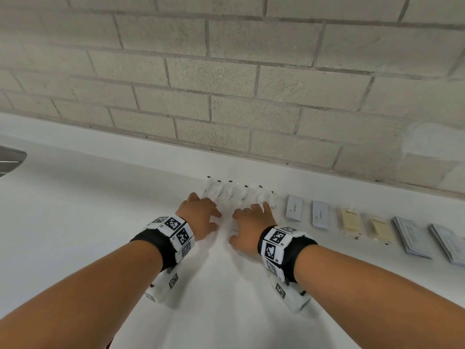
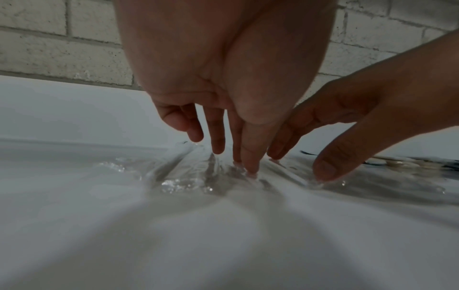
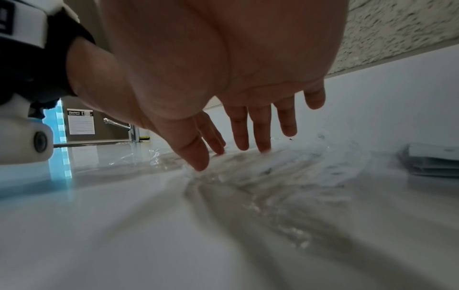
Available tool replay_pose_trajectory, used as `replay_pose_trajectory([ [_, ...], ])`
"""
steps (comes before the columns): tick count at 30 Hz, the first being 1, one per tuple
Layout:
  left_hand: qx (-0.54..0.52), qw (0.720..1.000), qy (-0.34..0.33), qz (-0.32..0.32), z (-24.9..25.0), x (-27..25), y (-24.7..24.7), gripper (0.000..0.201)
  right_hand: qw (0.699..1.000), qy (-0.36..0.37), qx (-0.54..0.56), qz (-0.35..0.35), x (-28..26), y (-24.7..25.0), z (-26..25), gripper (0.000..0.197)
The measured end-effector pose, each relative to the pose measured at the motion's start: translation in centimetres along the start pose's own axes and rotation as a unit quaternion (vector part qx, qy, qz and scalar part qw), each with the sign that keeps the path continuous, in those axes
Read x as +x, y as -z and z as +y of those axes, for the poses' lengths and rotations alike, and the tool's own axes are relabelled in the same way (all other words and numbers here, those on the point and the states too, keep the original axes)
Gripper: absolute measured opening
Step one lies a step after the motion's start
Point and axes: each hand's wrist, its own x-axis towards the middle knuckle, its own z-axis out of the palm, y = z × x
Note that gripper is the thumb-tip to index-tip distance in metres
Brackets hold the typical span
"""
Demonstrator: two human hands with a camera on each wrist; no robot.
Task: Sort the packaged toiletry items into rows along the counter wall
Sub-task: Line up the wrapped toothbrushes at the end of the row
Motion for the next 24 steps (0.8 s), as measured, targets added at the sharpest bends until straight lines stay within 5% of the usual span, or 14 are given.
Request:
replay_pose_trajectory([
  [17,-0.024,1.000,0.002,0.014,0.2,0.6,-0.6,0.039,1.000,-0.015,-0.003,-0.008,0.4,0.8,-0.5,0.056],
  [24,-0.129,0.984,0.063,0.109,-2.1,0.2,1.2,0.032,0.998,-0.004,0.042,0.051,0.9,1.8,-1.9,0.051],
])
